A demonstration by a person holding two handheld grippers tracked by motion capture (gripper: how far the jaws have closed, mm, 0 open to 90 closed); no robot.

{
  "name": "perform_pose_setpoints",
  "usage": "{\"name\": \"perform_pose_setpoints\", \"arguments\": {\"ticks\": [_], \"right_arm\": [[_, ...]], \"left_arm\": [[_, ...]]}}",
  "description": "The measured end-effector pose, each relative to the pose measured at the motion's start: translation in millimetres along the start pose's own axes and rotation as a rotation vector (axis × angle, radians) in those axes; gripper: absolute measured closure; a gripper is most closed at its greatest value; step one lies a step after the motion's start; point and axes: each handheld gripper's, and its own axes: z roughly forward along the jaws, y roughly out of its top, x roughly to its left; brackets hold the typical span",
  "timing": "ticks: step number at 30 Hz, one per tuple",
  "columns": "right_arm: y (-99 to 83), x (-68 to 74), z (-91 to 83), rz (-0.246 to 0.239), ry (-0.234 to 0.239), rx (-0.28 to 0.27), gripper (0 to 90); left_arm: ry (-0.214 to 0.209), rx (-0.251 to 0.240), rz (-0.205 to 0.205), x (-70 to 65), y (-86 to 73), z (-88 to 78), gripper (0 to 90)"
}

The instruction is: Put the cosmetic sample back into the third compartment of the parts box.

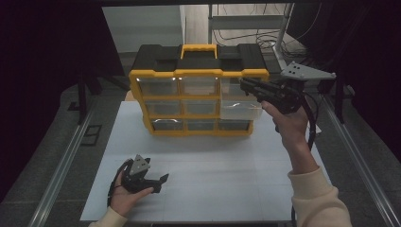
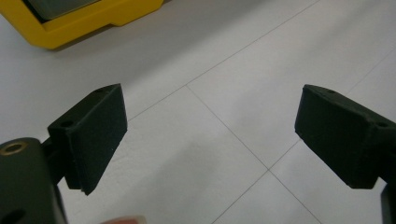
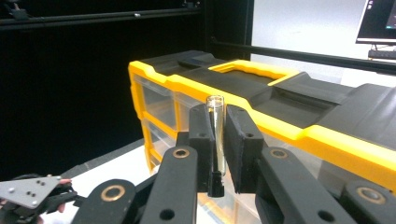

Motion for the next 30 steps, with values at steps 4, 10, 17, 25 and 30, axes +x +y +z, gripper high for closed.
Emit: {"name": "perform_pose_setpoints", "arguments": {"ticks": [4,10,17,25,30], "right_arm": [[-1.4,-3.8,6.6,-0.004,-0.015,0.021,81.2],[-2.9,-7.9,11.2,-0.019,-0.044,0.038,81.2],[-5.3,-14.6,12.8,0.001,-0.072,0.043,81.0],[-6.4,-15.6,12.9,-0.006,-0.073,0.045,72.4],[-8.6,-13.1,13.8,-0.017,-0.09,0.031,40.1]], "left_arm": [[0.0,0.004,0.001,0.1,0.2,0.9,9.7],[0.002,0.003,-0.001,0.7,-0.1,0.7,9.7],[0.003,0.002,-0.001,0.7,-0.2,0.6,9.7],[0.006,0.002,-0.002,0.7,-0.2,0.5,9.7],[0.006,0.0,0.001,-0.5,0.0,-0.3,9.6]]}}
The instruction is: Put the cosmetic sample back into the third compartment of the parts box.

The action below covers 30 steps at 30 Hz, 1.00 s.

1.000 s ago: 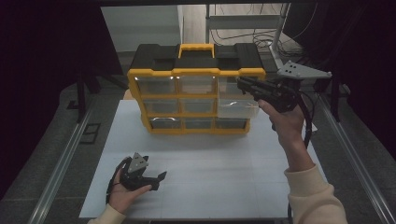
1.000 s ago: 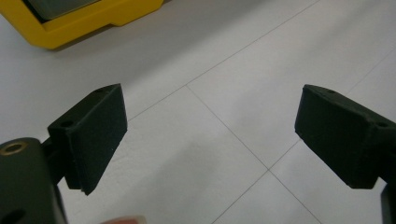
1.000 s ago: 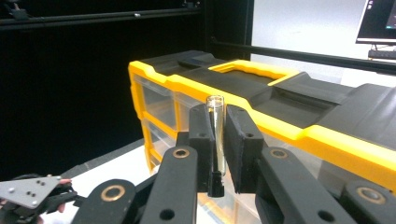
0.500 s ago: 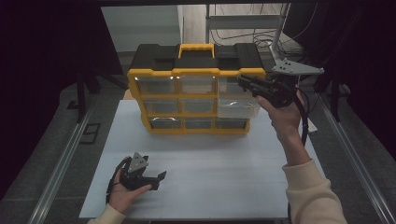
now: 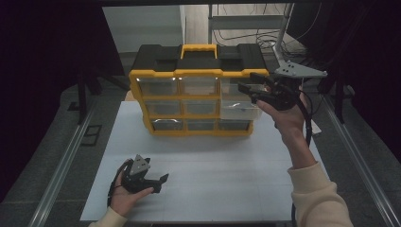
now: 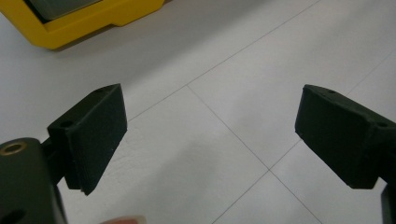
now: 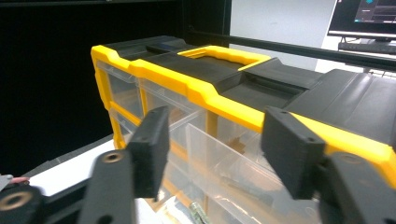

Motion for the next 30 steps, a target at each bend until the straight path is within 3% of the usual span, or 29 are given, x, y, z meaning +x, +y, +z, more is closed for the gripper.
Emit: {"name": "perform_pose_setpoints", "arguments": {"ticks": [10,21,25,30], "right_arm": [[-5.9,1.3,-9.4,0.006,0.026,-0.018,26.3],[-9.2,4.8,-29.1,0.002,0.049,-0.054,22.3],[-13.4,6.1,-34.6,-0.004,0.064,-0.039,20.8],[-19.9,9.4,-43.9,0.009,0.051,-0.063,20.4]], "left_arm": [[0.009,0.012,-0.002,-0.8,-1.3,0.9,9.5],[0.02,0.018,-0.013,-0.9,-1.2,1.5,9.5],[0.02,0.016,-0.015,-0.2,-1.3,1.3,9.5],[0.012,0.007,-0.009,0.2,-0.9,0.3,9.5]]}}
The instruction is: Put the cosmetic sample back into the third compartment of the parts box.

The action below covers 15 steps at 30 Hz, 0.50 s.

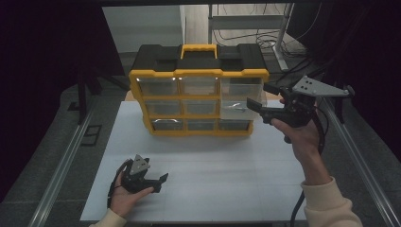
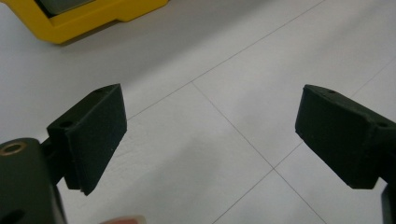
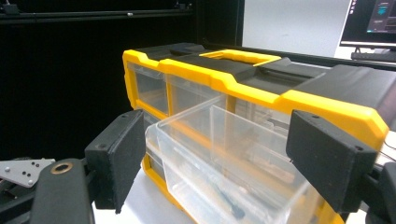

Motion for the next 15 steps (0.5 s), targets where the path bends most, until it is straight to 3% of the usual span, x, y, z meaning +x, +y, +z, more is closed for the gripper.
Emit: {"name": "perform_pose_setpoints", "arguments": {"ticks": [10,15], "right_arm": [[-18.9,3.1,-23.2,-0.006,-0.03,0.026,19.3],[-27.5,4.9,-25.9,0.0,-0.029,0.039,19.2]], "left_arm": [[-0.012,-0.005,0.009,-1.9,1.4,0.3,9.5],[-0.013,-0.005,0.008,-1.8,1.7,0.5,9.5]]}}
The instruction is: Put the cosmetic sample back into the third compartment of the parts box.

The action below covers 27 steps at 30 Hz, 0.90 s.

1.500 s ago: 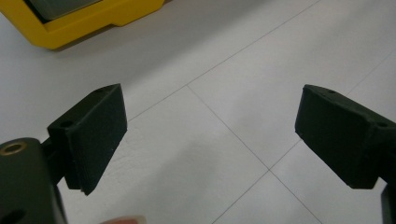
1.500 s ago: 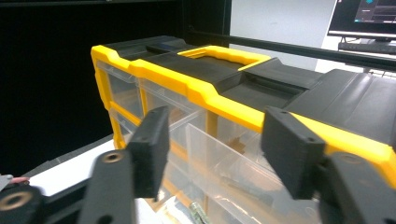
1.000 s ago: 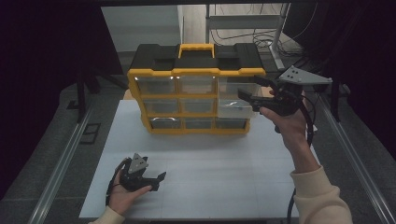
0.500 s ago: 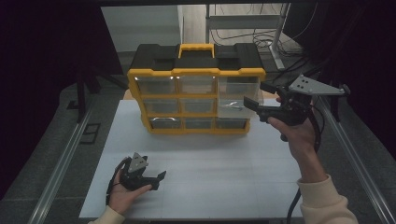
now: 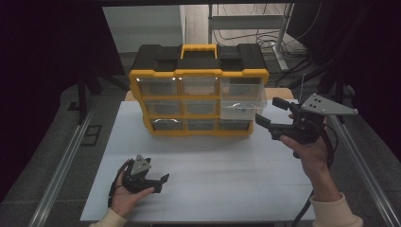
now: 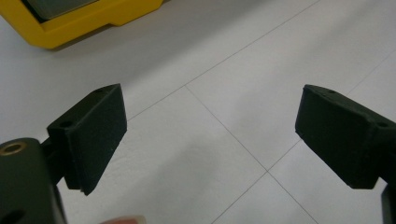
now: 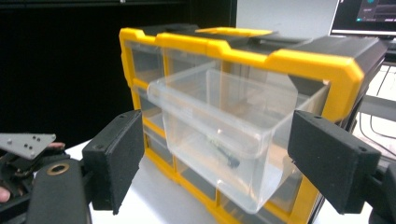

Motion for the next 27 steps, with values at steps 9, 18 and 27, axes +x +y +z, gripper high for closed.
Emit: {"name": "perform_pose_setpoints", "arguments": {"ticks": [9,18,27], "right_arm": [[-35.5,8.9,0.2,-0.003,0.014,0.057,19.2],[-83.9,6.9,-4.6,0.034,0.01,0.125,18.9],[-130.1,3.9,-13.9,0.07,-0.016,0.185,19.5]], "left_arm": [[-0.001,-0.01,-0.003,-0.1,0.5,-1.8,9.5],[-0.002,-0.012,-0.003,-0.9,1.5,-1.2,9.6],[-0.004,-0.009,0.002,-1.1,1.2,-0.9,9.5]]}}
